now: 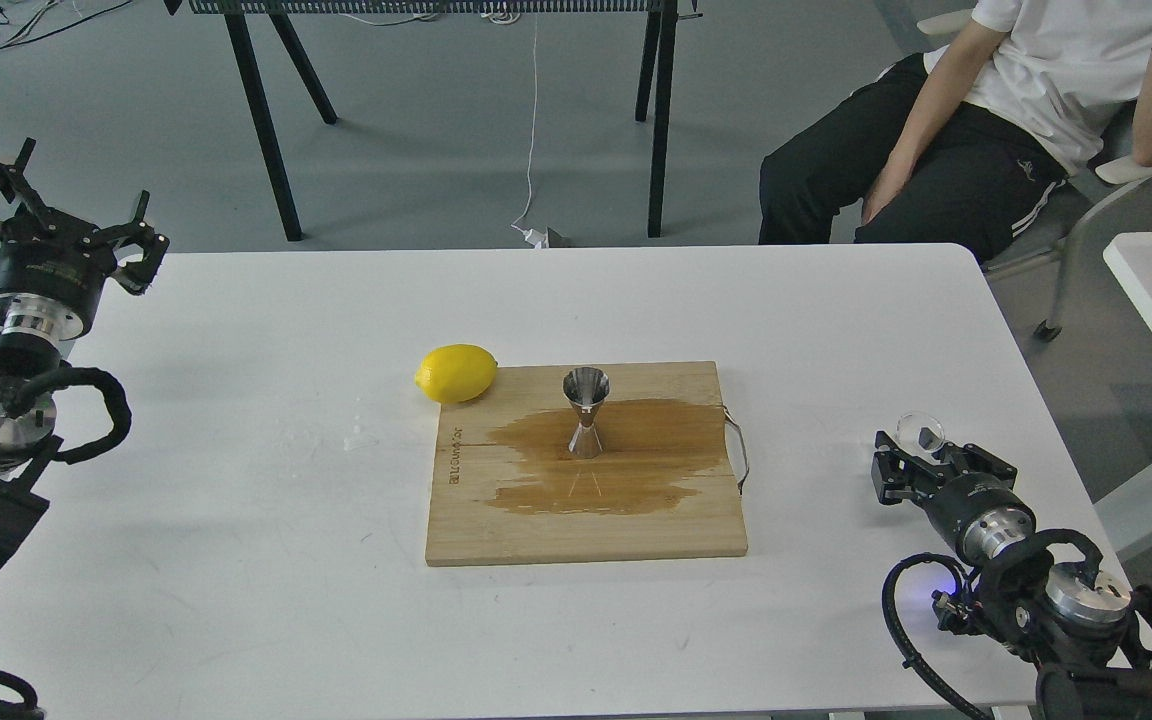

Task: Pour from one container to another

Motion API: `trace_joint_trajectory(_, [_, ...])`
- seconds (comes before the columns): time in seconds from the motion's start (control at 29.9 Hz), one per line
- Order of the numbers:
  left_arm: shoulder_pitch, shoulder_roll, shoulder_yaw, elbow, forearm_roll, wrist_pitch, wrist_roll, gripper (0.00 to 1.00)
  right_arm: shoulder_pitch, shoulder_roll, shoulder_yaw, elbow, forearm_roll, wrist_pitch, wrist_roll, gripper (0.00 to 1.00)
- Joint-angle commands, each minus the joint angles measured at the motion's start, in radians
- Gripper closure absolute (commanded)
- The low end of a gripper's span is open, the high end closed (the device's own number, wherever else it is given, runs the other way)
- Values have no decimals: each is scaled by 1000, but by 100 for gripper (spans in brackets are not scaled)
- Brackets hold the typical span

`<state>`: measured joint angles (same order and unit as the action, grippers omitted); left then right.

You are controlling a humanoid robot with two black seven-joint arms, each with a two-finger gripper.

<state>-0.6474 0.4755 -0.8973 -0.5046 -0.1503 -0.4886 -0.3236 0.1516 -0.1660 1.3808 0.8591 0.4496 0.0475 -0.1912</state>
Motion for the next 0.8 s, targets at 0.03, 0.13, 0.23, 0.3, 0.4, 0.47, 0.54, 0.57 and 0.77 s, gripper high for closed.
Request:
trace_joint_trajectory(0.03, [0, -2, -2, 0, 0, 0, 0, 0, 14, 0, -8, 1, 0, 0, -1, 48])
trace_joint_trajectory(0.13, [0, 0, -2, 0, 0, 0, 0, 0, 19, 0, -9, 1, 0, 2, -1, 48])
trace_joint_trajectory(0.23, [0, 2, -2, 0, -2, 0, 0, 0, 19, 5, -14, 3, -2, 2, 1, 48])
trace_joint_trajectory(0.3, [0, 2, -2, 0, -2, 0, 0, 0, 20, 8, -14, 1, -2, 2, 1, 47])
trace_joint_trajectory(0.4, [0, 2, 0, 0, 0, 0, 0, 0, 20, 6, -14, 1, -2, 2, 1, 43])
trace_joint_trajectory(0.47, [0, 0, 0, 0, 0, 0, 0, 0, 20, 6, -14, 0, -3, 2, 1, 34])
trace_joint_trajectory(0.54, [0, 0, 0, 0, 0, 0, 0, 0, 20, 6, -14, 0, -3, 0, 1, 18])
trace_joint_trajectory(0.57, [0, 0, 0, 0, -2, 0, 0, 0, 20, 6, -14, 0, -3, 0, 4, 6])
trace_joint_trajectory(0.77, [0, 2, 0, 0, -2, 0, 0, 0, 20, 8, -17, 1, -8, 3, 13, 7])
